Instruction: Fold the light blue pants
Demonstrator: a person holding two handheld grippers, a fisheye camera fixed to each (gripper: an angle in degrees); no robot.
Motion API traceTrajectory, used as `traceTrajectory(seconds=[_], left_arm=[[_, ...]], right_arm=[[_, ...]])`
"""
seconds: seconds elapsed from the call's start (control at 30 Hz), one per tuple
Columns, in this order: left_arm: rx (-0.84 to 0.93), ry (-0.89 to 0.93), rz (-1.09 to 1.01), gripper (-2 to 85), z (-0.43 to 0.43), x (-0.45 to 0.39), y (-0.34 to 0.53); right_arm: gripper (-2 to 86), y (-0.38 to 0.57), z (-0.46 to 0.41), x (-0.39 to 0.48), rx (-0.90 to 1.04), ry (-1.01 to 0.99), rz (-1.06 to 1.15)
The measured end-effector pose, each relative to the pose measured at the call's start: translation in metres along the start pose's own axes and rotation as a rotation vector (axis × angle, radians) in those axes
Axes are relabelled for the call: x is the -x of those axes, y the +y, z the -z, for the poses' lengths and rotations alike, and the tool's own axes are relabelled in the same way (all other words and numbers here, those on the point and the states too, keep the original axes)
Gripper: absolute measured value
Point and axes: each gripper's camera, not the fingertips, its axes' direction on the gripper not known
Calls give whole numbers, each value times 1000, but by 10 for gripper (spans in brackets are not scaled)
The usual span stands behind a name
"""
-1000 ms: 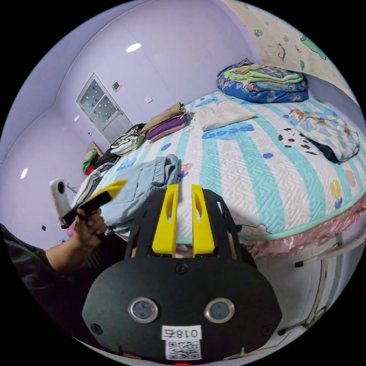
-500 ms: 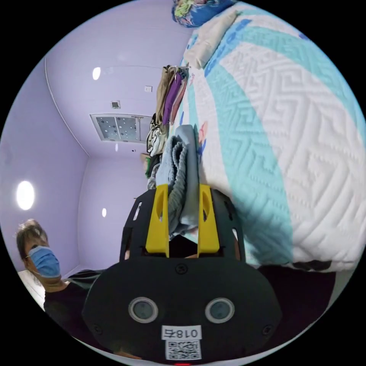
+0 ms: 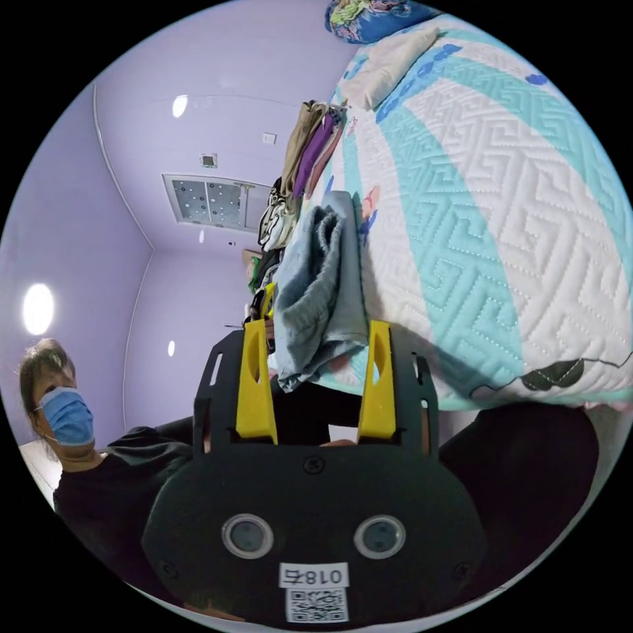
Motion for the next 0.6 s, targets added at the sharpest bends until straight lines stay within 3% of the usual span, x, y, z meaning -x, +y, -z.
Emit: traceTrajectory(seconds=[0.27, 0.6], left_arm=[[-34, 123, 69, 99, 1, 22, -7], [-80, 6, -59, 59, 4, -48, 6]], right_arm=[[213, 33, -35, 35, -15, -3, -7], [81, 93, -84, 128, -92, 326, 71]])
